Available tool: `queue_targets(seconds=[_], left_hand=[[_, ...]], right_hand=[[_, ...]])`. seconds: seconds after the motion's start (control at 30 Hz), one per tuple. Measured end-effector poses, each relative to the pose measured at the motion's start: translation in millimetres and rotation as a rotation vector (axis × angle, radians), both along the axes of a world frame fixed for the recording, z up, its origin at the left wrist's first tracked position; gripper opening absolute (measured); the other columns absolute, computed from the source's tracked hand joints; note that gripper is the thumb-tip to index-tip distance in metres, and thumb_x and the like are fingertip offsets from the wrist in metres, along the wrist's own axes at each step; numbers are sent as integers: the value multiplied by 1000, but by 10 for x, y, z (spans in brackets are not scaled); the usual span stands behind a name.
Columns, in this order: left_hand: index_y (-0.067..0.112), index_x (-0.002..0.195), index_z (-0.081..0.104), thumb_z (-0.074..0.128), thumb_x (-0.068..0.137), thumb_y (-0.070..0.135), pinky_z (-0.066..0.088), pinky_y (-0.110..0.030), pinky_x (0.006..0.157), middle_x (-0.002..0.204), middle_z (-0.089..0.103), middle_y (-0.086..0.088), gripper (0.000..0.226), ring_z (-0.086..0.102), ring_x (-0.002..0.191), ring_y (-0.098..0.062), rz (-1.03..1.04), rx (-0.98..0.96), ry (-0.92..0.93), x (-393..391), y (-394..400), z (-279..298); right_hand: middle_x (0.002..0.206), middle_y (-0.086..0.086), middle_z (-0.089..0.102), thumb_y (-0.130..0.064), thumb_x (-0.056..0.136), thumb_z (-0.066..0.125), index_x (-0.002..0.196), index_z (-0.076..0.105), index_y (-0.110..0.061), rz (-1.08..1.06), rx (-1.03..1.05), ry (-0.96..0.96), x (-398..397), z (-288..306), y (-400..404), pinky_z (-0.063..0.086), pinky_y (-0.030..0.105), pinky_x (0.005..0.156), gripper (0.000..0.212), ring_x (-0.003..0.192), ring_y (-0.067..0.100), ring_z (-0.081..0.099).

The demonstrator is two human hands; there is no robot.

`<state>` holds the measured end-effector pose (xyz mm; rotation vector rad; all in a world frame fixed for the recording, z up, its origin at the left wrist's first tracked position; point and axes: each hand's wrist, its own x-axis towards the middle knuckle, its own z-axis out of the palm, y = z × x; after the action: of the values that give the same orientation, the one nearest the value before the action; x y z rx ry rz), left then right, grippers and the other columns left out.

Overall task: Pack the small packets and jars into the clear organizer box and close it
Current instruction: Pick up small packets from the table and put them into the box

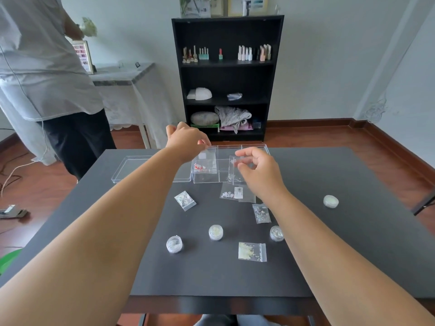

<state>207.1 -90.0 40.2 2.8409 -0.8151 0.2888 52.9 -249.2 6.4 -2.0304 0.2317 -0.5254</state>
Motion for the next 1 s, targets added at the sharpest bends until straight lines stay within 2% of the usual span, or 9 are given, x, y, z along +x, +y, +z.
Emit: queue_targets(seconds=[0.2,0.33,0.5,0.57,0.67,0.8,0.87,0.93,1.0], left_hand=[[39,81,67,62,87,35,20,-39,82,84,67,20,9,41,105,-19,15,-34,62,-27,-53,-141],[40,78,67,67,82,46,20,-39,80,81,65,24,8,40,102,-17,-3,-55,114,-45,-45,-176],[47,79,69,58,84,49,18,-37,80,60,49,25,12,34,98,-13,14,-197,19,-103,125,-132],[45,85,70,54,86,49,16,-37,79,67,55,23,17,37,107,-16,13,-151,-23,-173,228,-150],[43,91,70,47,89,52,15,-37,77,103,64,23,24,36,116,-19,15,-92,-38,-284,345,-222],[44,121,59,45,91,45,18,-38,83,134,53,15,34,37,123,-25,126,-134,27,-374,431,-311],[43,133,50,43,91,41,22,-42,90,141,49,10,43,37,126,-27,187,-135,99,-406,431,-360],[42,136,47,39,92,40,22,-43,93,141,50,8,45,37,126,-27,225,-167,152,-440,416,-415],[41,136,49,35,93,39,21,-42,91,136,54,7,45,38,125,-27,239,-205,187,-463,409,-466]], right_hand=[[89,-16,72,-16,86,59,100,64,-32,3,44,-5,23,-63,59,43,10,46,22,51,5,50],[91,-16,71,-17,87,58,102,64,-33,-7,43,8,42,-61,46,43,6,49,22,57,-1,53],[89,-10,70,-17,86,60,94,64,-37,-36,129,-63,206,98,54,53,29,62,22,68,8,59],[82,-5,69,-11,85,57,92,64,-35,-42,172,-83,345,180,82,59,38,66,25,65,12,61],[78,-1,68,-5,87,53,94,65,-29,-26,172,-50,575,240,157,60,40,69,27,66,15,65],[82,1,69,-5,88,52,100,64,-26,47,-52,69,773,189,225,47,22,56,27,73,14,62],[86,2,68,-4,88,52,107,65,-23,124,-171,142,808,148,232,44,20,57,30,77,11,60],[93,1,68,-4,89,51,111,66,-22,190,-281,197,819,120,239,52,27,70,32,84,14,62],[109,3,66,-7,90,51,115,68,-19,205,-385,200,832,95,246,51,31,82,32,94,18,61]])
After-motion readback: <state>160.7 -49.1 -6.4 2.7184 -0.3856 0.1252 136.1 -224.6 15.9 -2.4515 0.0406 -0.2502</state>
